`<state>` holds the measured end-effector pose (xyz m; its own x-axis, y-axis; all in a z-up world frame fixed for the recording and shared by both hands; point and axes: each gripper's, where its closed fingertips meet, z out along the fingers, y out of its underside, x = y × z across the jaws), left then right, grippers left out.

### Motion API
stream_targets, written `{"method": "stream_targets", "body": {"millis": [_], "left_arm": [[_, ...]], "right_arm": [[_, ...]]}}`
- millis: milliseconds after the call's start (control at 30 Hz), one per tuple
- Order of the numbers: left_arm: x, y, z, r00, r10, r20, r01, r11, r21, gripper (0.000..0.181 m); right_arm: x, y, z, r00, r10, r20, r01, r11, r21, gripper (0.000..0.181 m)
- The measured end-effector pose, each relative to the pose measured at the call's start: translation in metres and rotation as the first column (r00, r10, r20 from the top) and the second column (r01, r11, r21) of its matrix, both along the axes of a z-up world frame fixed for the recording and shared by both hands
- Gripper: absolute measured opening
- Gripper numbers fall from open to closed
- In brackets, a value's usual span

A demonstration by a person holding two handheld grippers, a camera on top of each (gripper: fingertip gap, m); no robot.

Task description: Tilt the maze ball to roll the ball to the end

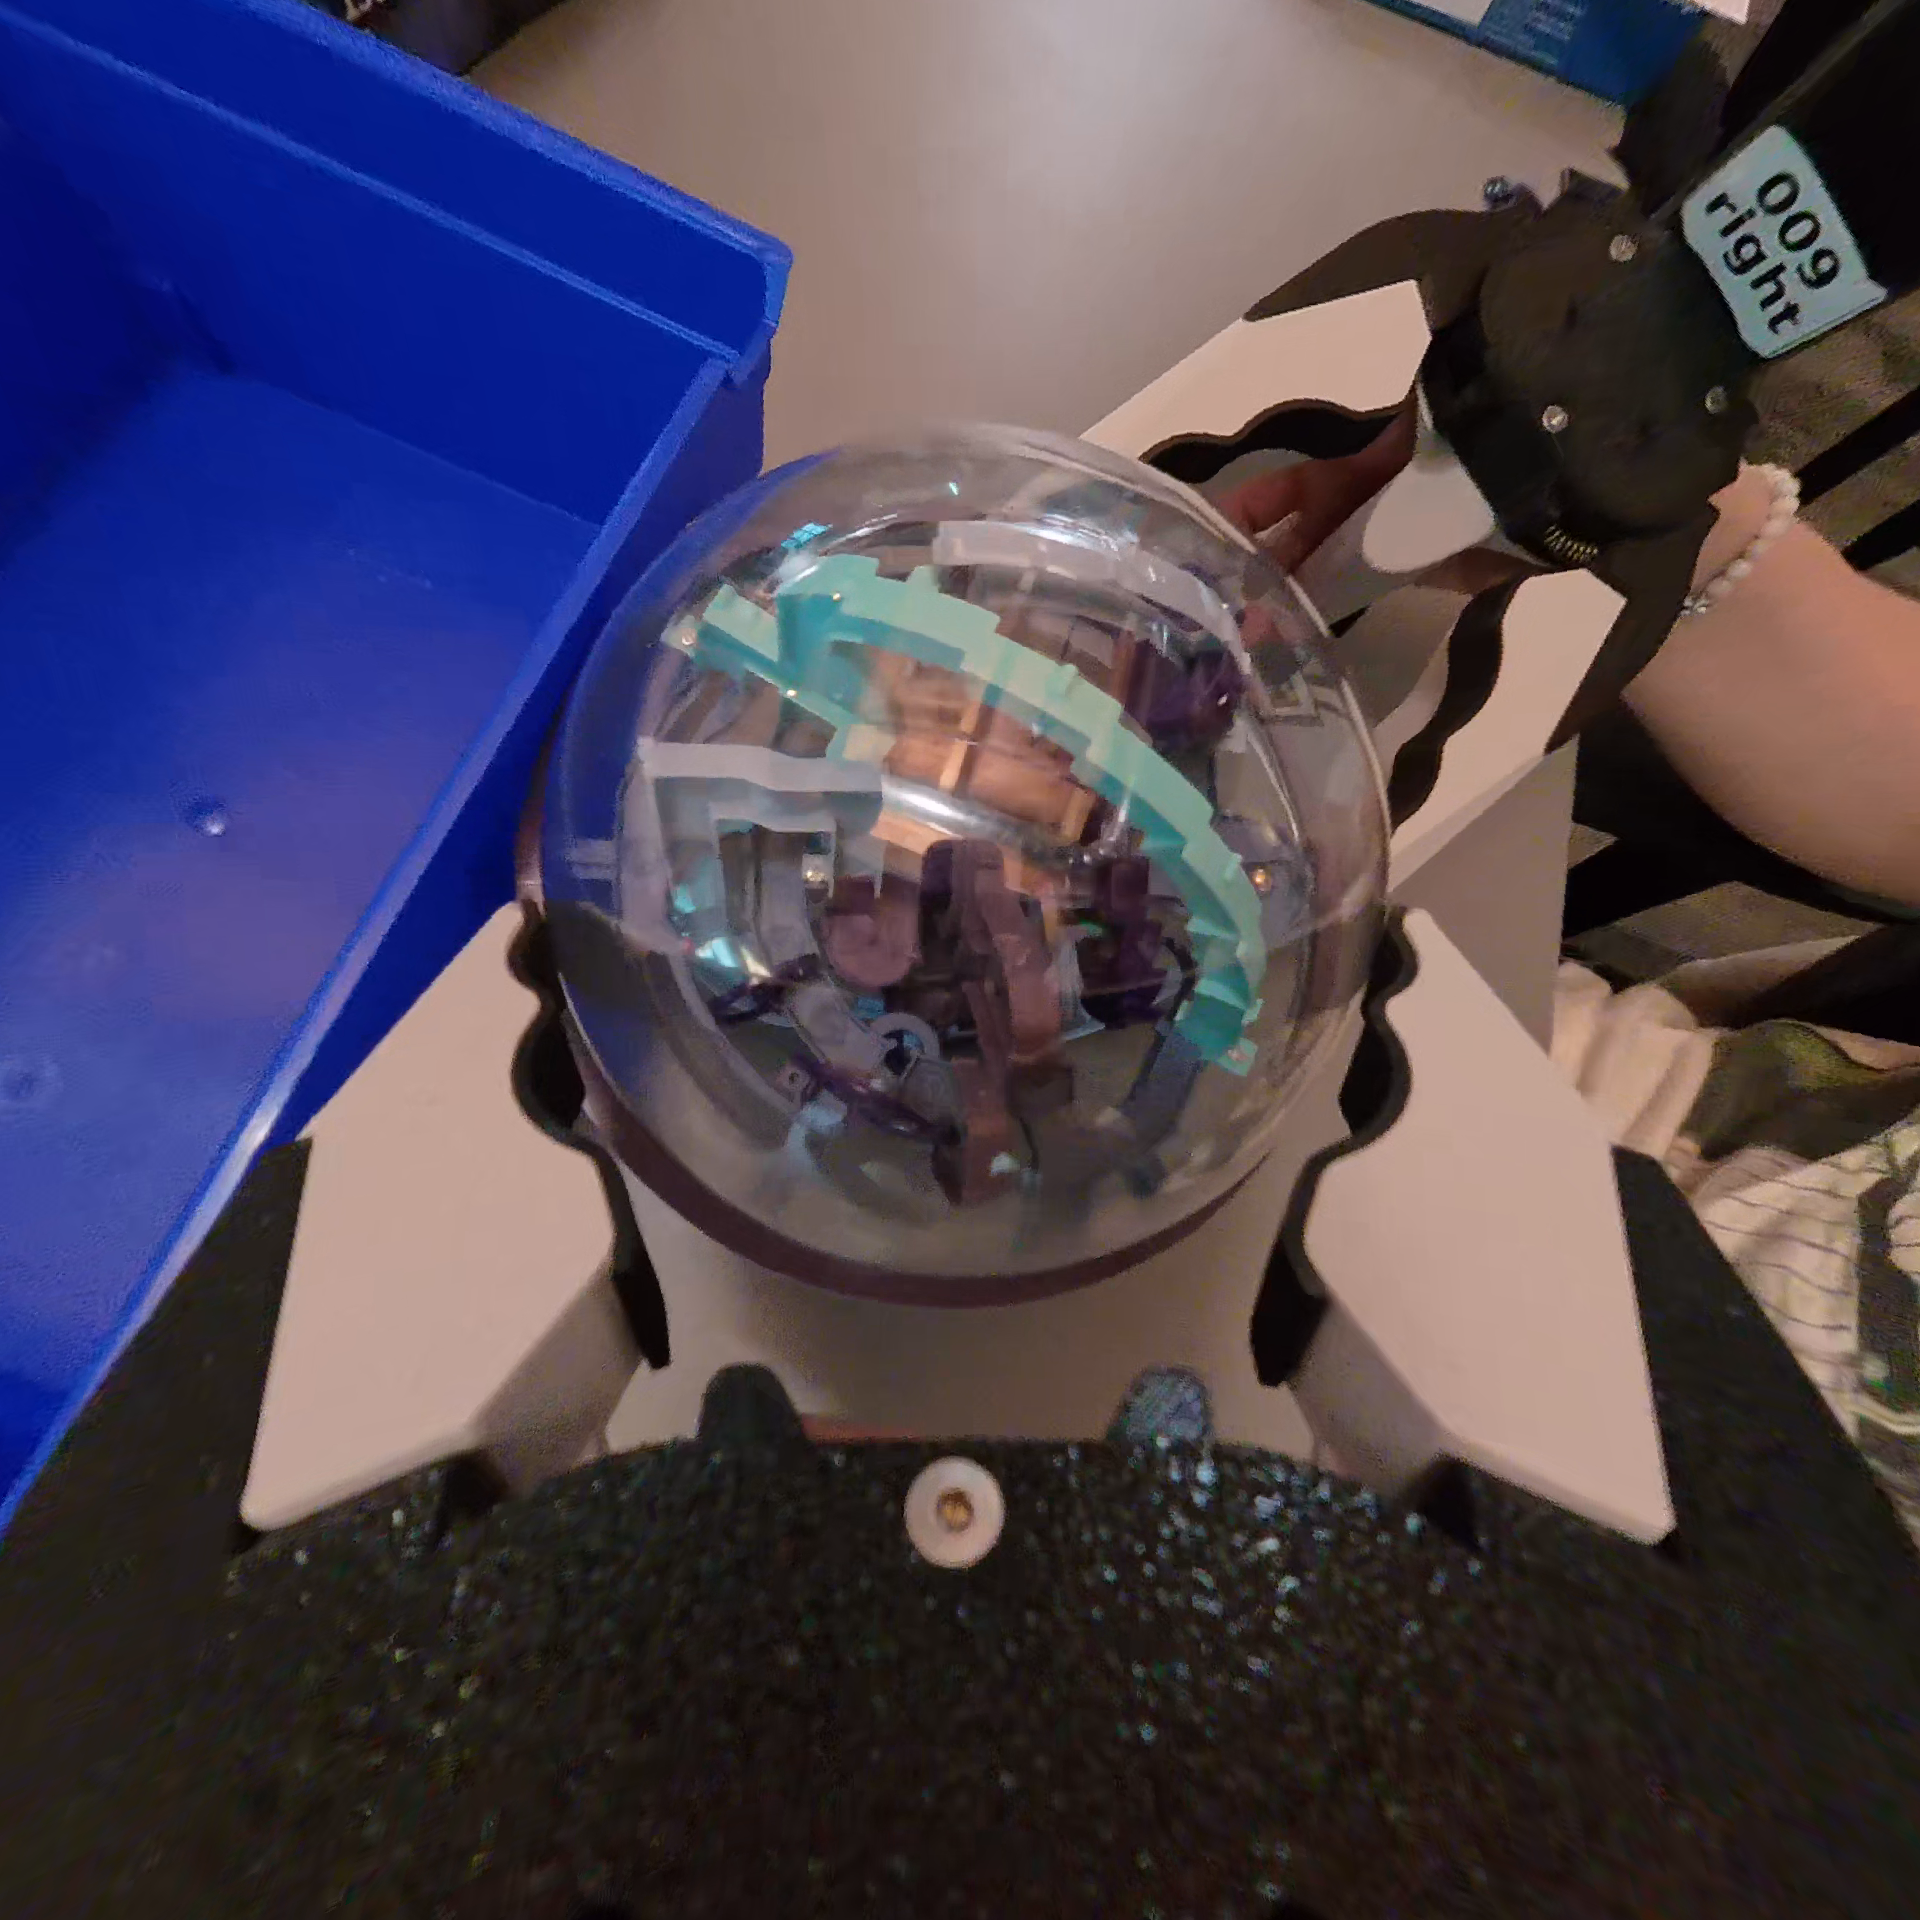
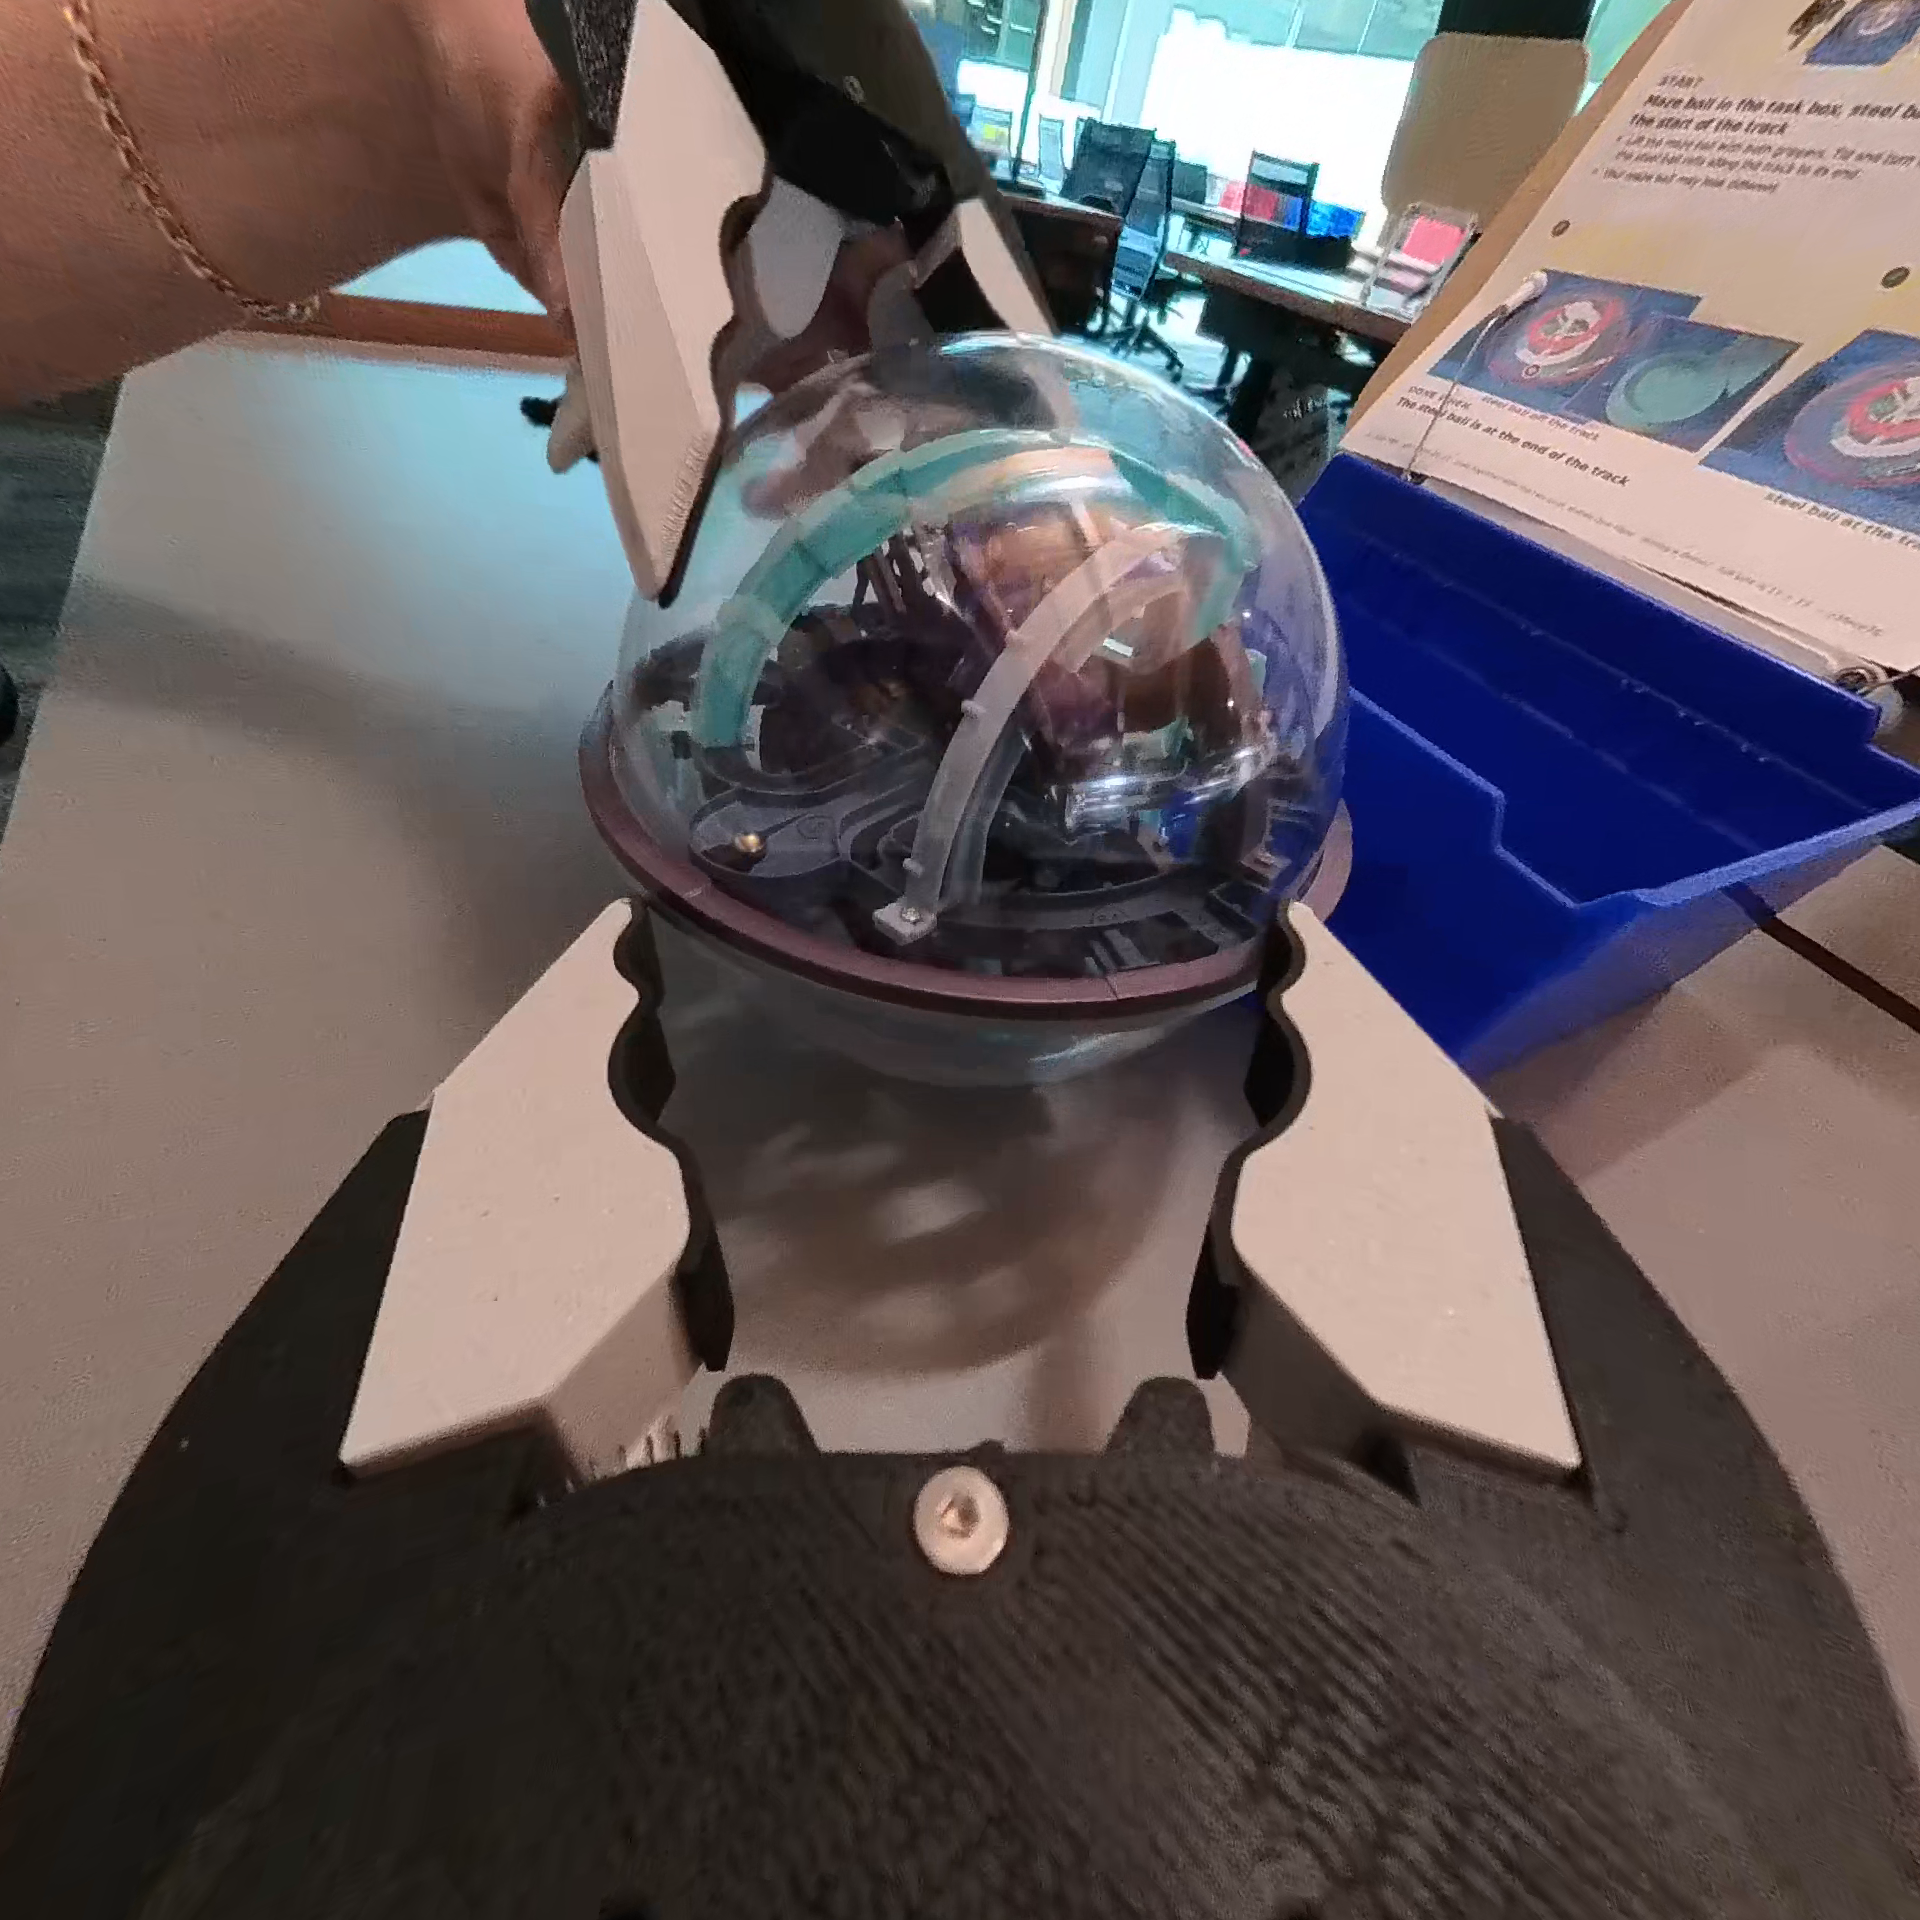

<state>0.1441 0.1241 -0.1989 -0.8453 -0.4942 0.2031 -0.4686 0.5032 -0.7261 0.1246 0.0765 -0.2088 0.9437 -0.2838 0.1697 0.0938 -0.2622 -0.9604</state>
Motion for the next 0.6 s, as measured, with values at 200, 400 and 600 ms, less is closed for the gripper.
{"method": "stream_targets", "body": {"millis": [200,400,600], "left_arm": [[0.006,-0.009,0.009,0.998,-0.052,0.047,0.052,0.999,-0.002,0.145],[0.015,-0.017,0.018,0.999,-0.049,-0.012,0.048,0.997,-0.063,0.136],[0.019,-0.013,0.017,0.993,0.042,-0.106,-0.05,0.997,-0.066,0.134]], "right_arm": [[0.001,0.0,-0.002,1.0,0.008,-0.018,-0.008,1.0,0.014,0.113],[0.0,0.0,-0.002,1.0,0.006,-0.017,-0.005,1.0,0.02,0.112],[-0.002,-0.001,0.001,1.0,-0.012,0.002,0.012,0.999,0.033,0.106]]}}
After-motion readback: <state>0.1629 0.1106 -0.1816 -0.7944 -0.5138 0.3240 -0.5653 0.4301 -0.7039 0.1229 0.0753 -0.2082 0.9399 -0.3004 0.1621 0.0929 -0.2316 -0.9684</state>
